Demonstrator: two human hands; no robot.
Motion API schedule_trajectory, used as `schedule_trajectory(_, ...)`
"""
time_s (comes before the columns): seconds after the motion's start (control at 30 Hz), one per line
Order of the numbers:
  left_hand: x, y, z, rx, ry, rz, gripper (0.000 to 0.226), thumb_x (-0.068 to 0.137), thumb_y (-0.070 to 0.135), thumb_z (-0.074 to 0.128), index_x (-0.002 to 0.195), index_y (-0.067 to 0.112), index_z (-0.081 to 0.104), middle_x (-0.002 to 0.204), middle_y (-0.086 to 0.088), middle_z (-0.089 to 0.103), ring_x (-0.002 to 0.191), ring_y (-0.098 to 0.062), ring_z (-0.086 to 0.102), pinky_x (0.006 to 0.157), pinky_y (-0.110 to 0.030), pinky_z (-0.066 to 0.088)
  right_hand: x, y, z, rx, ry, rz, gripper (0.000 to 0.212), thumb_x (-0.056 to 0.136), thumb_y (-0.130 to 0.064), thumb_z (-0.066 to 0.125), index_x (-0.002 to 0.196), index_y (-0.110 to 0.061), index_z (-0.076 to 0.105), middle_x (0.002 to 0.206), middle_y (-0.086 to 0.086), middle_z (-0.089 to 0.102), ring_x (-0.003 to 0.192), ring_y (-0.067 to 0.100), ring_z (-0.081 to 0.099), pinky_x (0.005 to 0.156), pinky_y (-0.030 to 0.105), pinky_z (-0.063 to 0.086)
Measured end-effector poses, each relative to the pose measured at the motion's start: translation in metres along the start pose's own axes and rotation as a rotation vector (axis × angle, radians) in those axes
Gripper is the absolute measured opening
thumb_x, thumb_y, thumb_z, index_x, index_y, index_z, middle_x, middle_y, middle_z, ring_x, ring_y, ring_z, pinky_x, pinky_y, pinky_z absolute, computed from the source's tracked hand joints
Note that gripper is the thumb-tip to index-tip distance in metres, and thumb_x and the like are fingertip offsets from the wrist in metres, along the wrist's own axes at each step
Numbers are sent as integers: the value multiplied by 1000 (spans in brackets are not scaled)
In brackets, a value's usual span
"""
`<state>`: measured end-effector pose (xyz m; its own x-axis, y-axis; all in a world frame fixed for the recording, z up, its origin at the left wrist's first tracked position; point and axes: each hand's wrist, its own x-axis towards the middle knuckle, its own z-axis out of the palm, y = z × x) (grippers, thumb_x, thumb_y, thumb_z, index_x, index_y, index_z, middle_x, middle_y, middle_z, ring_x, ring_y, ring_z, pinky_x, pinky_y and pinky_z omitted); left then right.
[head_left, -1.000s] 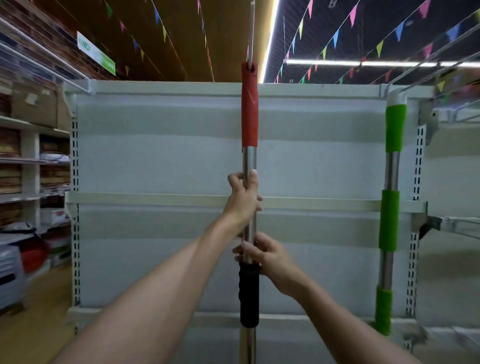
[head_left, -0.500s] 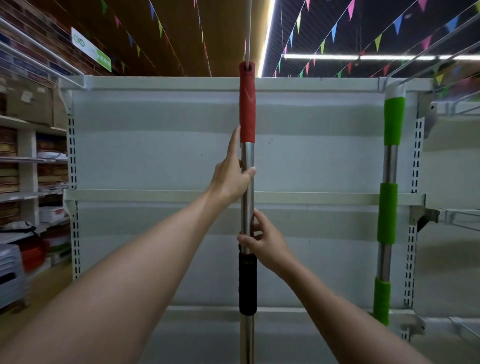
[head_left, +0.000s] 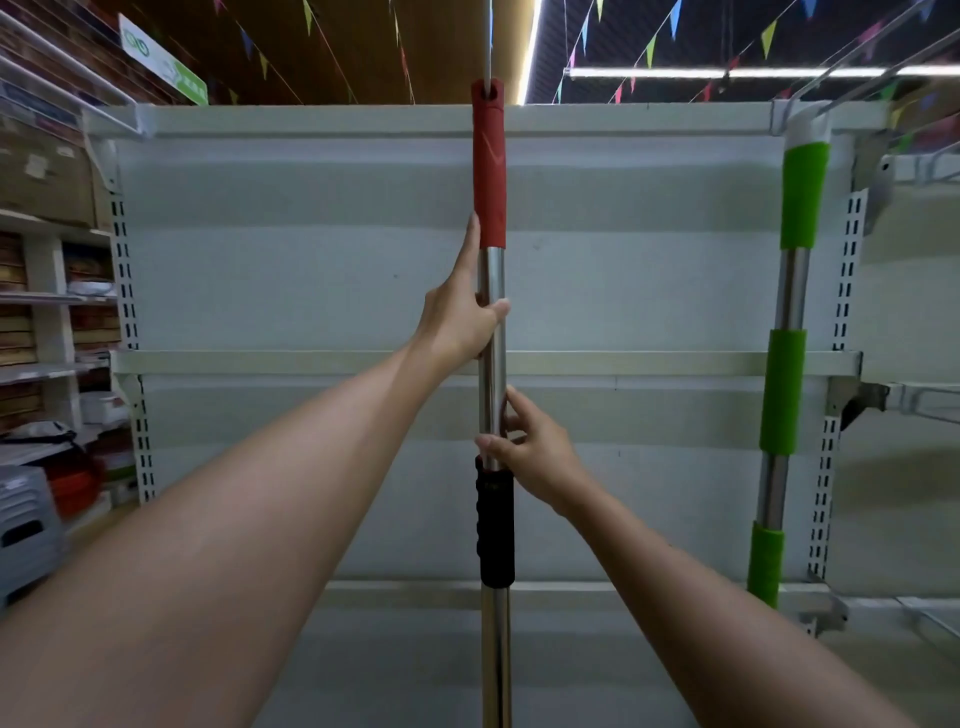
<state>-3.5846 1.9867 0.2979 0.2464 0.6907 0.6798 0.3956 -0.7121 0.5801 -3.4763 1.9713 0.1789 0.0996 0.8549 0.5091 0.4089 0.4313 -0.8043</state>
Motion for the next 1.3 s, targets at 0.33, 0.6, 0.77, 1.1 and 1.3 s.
schedule_trajectory(0.33, 0, -8, 10, 33, 38, 40, 87, 92, 12, 57, 150, 34, -4, 101, -2, 54, 75, -13, 55, 70, -28, 44, 1, 9, 7, -73, 69, 37, 69, 86, -31, 68, 146, -26, 34, 123, 1, 60, 104, 15, 61, 89, 32, 53)
schedule_trajectory(0.6, -24, -27, 19, -38, -34, -77, 57, 86, 12, 61, 136, 21, 37, 105, -4, 61, 95, -25, 62, 82, -32, 51, -16, 11, 6, -12, -166, 244, 62, 87, -13, 66, 139, -27, 36, 114, 10, 59, 103, 29, 63, 88, 53, 53)
schedule_trajectory(0.77, -26, -28, 18, 4, 5, -28, 47, 82, 17, 66, 126, 19, 47, 97, -6, 67, 87, -25, 64, 81, -35, 53, -13, 16, 7, 37, -160, 260, 65, 85, -8, 68, 141, -20, 36, 123, 16, 57, 105, 33, 63, 87, 59, 51)
schedule_trajectory(1.1, -25, -32, 20, -30, 4, -12, 61, 84, 20, 67, 138, 24, 38, 101, -4, 66, 92, -26, 65, 86, -38, 53, -14, 25, 11, 17, -109, 222, 58, 89, -12, 64, 139, -24, 37, 130, 8, 54, 109, 25, 60, 89, 43, 54)
schedule_trajectory(1.3, -32, -36, 25, -111, 18, -91, 51, 86, 21, 66, 133, 20, 47, 104, -2, 65, 104, -24, 62, 92, -36, 51, -29, 25, 19, -64, -32, 222, 39, 93, -13, 57, 130, -16, 46, 124, 8, 58, 110, 26, 59, 97, 47, 49)
